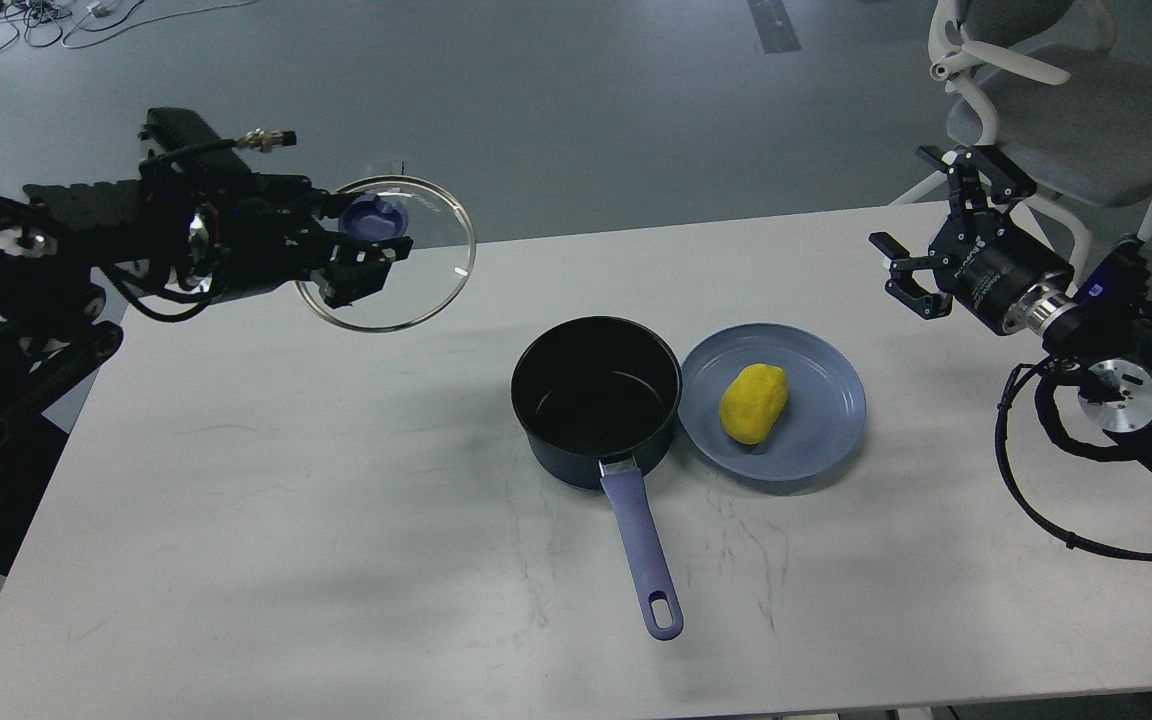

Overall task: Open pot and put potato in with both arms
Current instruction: 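Lift the glass lid off the saucepan with the left gripper, then lower the lid onto the table beside the pan and release it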

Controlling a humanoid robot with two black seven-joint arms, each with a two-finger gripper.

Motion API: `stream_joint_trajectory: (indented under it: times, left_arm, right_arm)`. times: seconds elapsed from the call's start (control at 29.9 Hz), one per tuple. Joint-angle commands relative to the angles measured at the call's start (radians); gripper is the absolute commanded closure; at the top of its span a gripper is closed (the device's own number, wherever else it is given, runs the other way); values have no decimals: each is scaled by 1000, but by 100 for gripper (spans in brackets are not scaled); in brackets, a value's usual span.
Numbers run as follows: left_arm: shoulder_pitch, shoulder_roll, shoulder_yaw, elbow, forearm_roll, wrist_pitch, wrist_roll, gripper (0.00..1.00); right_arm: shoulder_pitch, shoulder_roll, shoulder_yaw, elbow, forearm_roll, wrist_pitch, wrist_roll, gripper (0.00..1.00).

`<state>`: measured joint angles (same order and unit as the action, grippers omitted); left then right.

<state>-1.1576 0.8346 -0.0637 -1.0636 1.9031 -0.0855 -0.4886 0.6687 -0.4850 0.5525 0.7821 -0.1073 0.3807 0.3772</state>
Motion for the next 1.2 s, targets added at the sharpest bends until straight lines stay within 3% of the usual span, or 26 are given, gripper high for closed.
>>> stream_joint_trajectory:
  times: [0.0,0.23,0.57,1.04,1.17]
  left_arm:
    - [96,89,15,-2,-7,87,0,70]
    - [232,150,11,-21,-50,165,0,68]
    - [367,63,-16,31,-67,188,0,67]
    - [432,-49,-39,151,-68,239,0,64]
    - [435,-60,-38,162,-68,242,0,59]
  right_arm:
    - [2,-1,0,0,0,0,0,0]
    - [3,0,0,-1,0,-2,0,0]
    - [3,0,-2,-1,0,-2,0,0]
    - [3,0,-3,-3,0,-16,0,0]
    - [3,-1,-3,-3,0,-16,0,0]
